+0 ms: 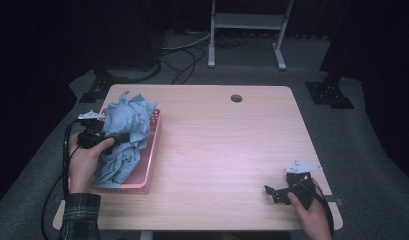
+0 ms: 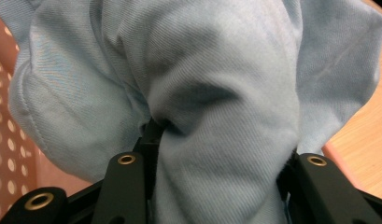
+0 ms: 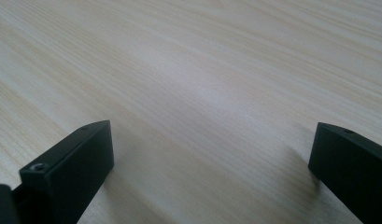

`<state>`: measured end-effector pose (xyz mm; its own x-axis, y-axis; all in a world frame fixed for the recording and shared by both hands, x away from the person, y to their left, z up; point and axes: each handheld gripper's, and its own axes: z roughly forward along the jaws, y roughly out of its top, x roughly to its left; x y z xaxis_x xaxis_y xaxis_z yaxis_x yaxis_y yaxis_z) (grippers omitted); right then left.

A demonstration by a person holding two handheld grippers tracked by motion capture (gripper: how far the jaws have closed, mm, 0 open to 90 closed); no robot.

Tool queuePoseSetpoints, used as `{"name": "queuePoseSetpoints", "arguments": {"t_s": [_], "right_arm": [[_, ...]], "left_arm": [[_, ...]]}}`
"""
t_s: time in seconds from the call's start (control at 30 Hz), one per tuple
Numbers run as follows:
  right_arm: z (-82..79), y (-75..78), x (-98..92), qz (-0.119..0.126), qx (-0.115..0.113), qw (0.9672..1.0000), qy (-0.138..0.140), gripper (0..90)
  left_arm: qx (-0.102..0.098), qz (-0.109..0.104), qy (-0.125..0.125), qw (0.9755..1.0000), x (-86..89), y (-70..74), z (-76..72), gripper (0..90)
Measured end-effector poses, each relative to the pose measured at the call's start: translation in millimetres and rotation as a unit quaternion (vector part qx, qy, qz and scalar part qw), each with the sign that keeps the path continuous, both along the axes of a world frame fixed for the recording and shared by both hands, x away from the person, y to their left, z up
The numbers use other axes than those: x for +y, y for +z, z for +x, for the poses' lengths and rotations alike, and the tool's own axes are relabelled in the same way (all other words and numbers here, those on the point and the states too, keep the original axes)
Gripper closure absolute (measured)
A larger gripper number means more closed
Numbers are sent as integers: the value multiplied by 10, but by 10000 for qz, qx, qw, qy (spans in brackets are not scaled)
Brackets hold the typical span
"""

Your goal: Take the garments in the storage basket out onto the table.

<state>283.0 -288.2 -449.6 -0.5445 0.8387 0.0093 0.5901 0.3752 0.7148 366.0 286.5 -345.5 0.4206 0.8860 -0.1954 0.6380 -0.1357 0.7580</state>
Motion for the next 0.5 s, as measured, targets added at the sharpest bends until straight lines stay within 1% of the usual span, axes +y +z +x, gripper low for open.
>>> {"name": "queuePoseSetpoints", "arguments": {"t_s": [0.1, 0.33, 0.4, 0.5], "right_arm": [[0, 0, 0, -1, 0, 10000, 0, 0], [0, 0, 0, -2, 1, 10000, 0, 0], [0, 0, 0, -2, 1, 10000, 1, 0], [0, 0, 0, -1, 1, 10000, 1, 0]], "left_arm": [[-63, -88, -7, 9999, -10, 43, -14, 542], [-209, -264, -111, 9994, -59, 162, -61, 542], [-249, -257, -163, 9992, -78, 199, -73, 542], [-289, -302, -204, 9989, -113, 246, -89, 542]]}}
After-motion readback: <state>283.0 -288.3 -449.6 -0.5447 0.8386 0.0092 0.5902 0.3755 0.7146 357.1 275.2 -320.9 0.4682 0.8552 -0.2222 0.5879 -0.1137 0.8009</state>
